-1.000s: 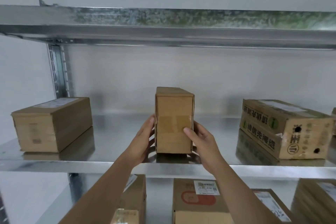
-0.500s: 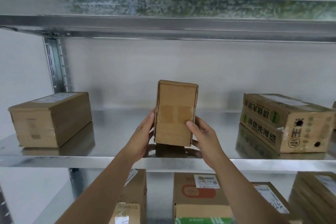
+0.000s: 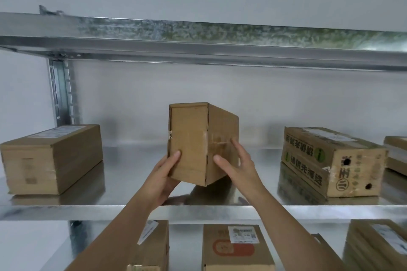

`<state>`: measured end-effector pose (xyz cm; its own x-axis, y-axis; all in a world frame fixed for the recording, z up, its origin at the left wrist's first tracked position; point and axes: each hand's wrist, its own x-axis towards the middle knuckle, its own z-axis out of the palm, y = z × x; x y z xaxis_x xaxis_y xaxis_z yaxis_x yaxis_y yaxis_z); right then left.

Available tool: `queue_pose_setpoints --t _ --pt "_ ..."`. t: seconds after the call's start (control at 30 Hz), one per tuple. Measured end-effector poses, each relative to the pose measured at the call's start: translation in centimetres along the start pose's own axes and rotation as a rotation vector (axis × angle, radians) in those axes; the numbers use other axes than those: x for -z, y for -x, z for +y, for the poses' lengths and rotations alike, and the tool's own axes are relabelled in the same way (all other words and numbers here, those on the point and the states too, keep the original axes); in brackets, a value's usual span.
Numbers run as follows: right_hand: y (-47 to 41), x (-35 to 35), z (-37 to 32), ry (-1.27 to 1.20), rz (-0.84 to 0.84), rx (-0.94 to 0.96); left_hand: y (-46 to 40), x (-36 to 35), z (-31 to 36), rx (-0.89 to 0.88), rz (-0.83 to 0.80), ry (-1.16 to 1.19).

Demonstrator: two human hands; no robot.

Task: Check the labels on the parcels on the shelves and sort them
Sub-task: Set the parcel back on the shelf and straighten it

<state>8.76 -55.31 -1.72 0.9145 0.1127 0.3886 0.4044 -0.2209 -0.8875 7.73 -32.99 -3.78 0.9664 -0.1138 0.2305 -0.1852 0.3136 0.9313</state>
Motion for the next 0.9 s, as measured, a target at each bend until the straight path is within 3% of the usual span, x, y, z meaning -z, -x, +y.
queue_pose_setpoints --t 0.1,0.27,0.4,0.6,0.9 --pt "-1.4 0.7 -0.2 0.131 0.024 -0.108 0.1 -0.2 0.3 0.000 -0.014 0.065" --pt "-2.7 2.5 0.1 -0.085 0.063 -0.157 0.2 0.3 0.1 0.021 -0.007 0.064" --pt "-2.5 4.3 1.0 -0.106 0.160 -0.211 -0.3 1.5 0.1 -0.056 0.209 0.087" --pt "-1.1 4.2 2.5 -0.283 0.181 -0.107 -1.5 1.0 0.0 -0.107 0.435 -0.174" --pt "-1.6 4.1 3.9 -0.395 0.115 -0.262 -1.3 0.2 0.1 0.071 0.404 -0.137"
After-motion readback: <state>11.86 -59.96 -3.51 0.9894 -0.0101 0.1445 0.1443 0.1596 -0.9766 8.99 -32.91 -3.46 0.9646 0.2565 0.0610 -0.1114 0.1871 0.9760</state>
